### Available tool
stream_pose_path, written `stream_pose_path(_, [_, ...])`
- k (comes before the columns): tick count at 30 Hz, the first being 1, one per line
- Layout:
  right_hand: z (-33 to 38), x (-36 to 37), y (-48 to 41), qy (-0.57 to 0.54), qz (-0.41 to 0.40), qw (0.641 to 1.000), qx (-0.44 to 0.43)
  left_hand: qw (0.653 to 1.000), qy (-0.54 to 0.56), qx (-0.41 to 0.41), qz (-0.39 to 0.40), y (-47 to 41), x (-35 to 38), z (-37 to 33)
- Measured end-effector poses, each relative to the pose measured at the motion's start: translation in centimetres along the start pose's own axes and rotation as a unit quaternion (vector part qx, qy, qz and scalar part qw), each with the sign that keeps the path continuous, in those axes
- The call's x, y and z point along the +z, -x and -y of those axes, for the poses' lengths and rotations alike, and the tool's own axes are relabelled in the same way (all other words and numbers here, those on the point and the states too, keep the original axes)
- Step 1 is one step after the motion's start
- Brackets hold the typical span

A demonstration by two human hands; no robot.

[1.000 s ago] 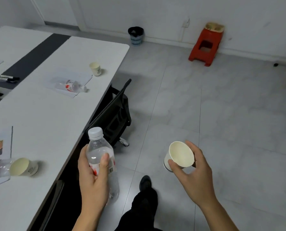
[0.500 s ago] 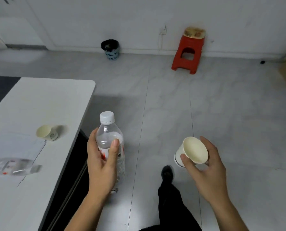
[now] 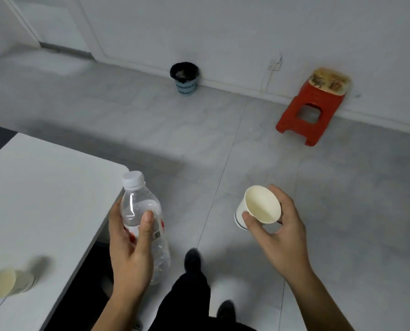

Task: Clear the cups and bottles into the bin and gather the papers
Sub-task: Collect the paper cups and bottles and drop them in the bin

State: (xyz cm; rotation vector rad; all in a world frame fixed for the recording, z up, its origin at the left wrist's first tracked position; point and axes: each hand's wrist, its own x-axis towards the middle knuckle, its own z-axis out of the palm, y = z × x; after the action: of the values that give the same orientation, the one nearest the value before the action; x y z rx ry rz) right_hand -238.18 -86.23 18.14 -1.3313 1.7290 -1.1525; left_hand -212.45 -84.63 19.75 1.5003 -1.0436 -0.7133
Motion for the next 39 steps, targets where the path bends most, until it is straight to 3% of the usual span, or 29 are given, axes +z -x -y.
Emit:
stream_pose_path(6, [-0.6, 6.7, -17.2, 0.04, 0.049, 0.998, -0.005, 0.999, 0.012, -0.021, -0.048, -14.8, 6.9, 3.6])
stream_pose_path(10, [2.1, 9.8, -29.4, 0.052, 0.047, 0.998, -0.007, 0.998, 0.036, -0.017, -0.056, -27.5, 11.4, 2.1])
stream_pose_path(15, [5.6, 12.4, -43.5, 0.058, 0.029, 0.998, -0.016, 0.998, 0.054, 0.008, -0.022, -42.4, 18.4, -0.4])
stream_pose_path(22, [2.9, 16.5, -63.3, 0.038, -0.015, 0.999, 0.001, 1.0, 0.023, -0.002, 0.019, -59.9, 30.9, 1.5])
stream_pose_path(33, [9.4, 25.9, -97.0, 0.025, 0.104, 0.993, -0.059, 0.997, 0.013, -0.006, -0.073, -86.3, 43.4, -0.9])
stream_pose_path(39, [9.8, 33.6, -109.7, 0.048, 0.153, 0.986, -0.051, 0.991, -0.011, -0.062, -0.121, -98.0, 46.8, 4.8])
